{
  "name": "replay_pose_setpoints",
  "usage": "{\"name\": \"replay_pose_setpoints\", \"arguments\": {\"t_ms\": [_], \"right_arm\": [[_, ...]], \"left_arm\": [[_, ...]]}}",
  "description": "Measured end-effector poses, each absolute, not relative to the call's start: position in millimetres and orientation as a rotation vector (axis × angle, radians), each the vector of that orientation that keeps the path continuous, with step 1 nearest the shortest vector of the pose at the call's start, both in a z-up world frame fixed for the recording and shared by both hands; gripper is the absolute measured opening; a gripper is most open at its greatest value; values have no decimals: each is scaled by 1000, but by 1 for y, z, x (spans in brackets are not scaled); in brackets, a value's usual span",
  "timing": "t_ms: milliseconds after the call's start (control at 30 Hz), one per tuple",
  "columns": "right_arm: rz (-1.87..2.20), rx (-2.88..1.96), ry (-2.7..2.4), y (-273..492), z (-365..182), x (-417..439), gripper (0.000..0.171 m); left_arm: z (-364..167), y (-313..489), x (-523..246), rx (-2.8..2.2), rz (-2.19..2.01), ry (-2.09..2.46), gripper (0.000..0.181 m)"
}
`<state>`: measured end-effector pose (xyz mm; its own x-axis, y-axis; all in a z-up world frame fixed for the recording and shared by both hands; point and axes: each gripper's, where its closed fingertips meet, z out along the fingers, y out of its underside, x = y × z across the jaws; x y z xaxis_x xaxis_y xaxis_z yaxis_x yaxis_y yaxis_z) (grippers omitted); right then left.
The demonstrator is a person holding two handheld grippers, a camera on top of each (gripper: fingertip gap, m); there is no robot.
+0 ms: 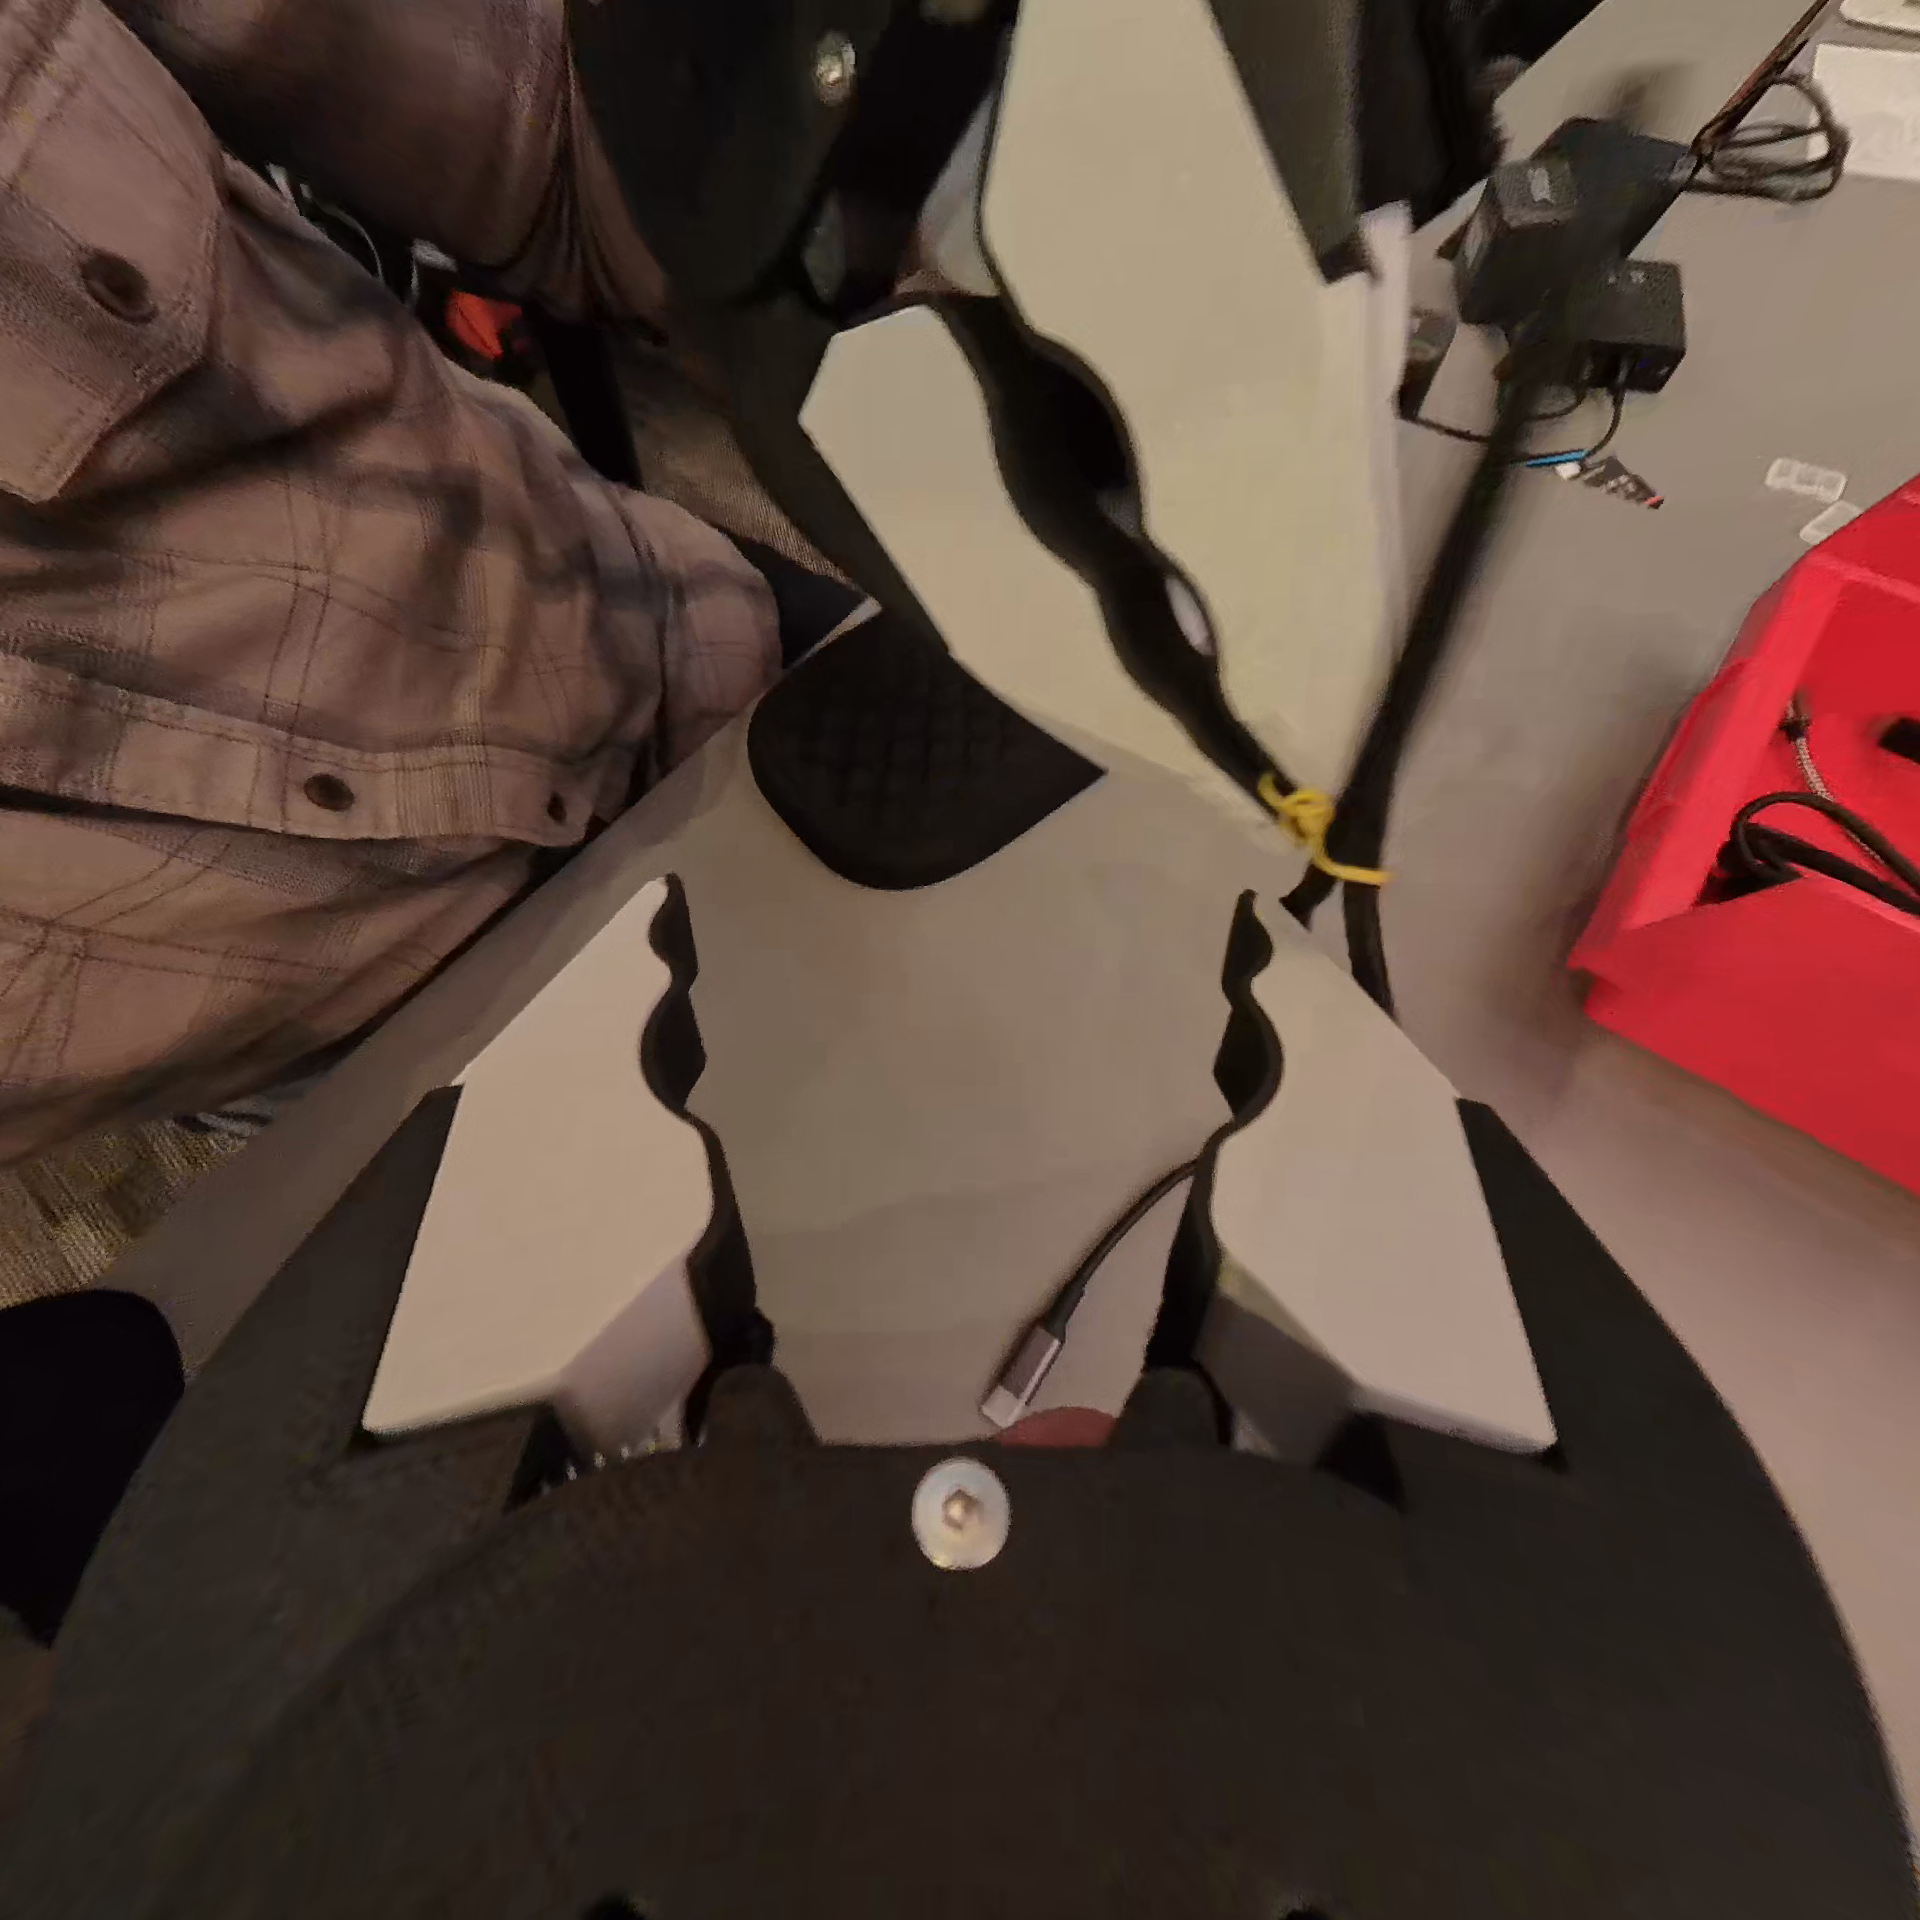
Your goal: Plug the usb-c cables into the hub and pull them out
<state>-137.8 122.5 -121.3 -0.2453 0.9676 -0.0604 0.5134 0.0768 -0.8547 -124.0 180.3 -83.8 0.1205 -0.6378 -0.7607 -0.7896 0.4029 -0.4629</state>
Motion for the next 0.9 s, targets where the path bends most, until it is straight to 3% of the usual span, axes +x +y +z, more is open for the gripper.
{"name": "replay_pose_setpoints", "arguments": {"t_ms": [467,600,900], "right_arm": [[1417,-1200,-1624,114,-74,-134,111],[1481,-1089,-1633,99,-61,-132,105],[1465,-1075,-1688,90,-62,-126,107]], "left_arm": [[-87,149,-109,-1146,103,1733,1],[-98,150,-108,-1136,173,1787,1],[-102,153,-109,-1139,215,1793,1]]}}
